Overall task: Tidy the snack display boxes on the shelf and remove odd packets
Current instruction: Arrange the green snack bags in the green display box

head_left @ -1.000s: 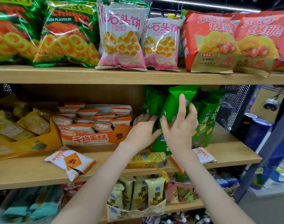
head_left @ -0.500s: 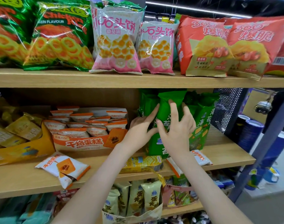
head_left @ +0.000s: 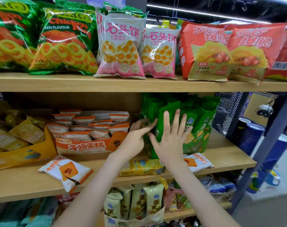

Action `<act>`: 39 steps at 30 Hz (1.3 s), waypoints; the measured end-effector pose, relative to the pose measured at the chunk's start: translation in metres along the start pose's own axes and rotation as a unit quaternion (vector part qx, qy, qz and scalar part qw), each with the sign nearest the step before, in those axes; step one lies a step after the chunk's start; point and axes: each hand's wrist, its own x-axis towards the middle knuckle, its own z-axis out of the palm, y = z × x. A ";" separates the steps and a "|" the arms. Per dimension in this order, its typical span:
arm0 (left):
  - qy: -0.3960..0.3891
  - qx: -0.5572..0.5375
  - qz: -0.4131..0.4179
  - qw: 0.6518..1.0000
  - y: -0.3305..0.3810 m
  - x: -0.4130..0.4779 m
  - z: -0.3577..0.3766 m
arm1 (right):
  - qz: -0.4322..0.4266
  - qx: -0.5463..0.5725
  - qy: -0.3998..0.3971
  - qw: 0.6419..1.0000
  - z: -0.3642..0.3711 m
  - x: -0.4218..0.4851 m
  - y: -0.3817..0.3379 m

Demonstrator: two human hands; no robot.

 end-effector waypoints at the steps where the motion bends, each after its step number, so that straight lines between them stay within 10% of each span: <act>1: 0.007 -0.023 -0.004 1.000 -0.001 0.001 -0.003 | 0.001 -0.010 -0.003 1.000 0.000 0.001 0.002; 8: 0.100 -0.119 -0.134 0.979 -0.006 0.032 -0.004 | 0.017 -0.018 0.014 1.000 0.003 0.004 0.010; 22: 0.000 -0.015 -0.172 0.985 0.001 0.066 -0.003 | -0.035 -0.021 0.081 0.996 0.003 0.003 0.007; 39: 0.080 -0.211 -0.178 0.958 -0.006 0.044 -0.006 | 0.047 0.098 0.035 0.993 -0.004 0.007 0.000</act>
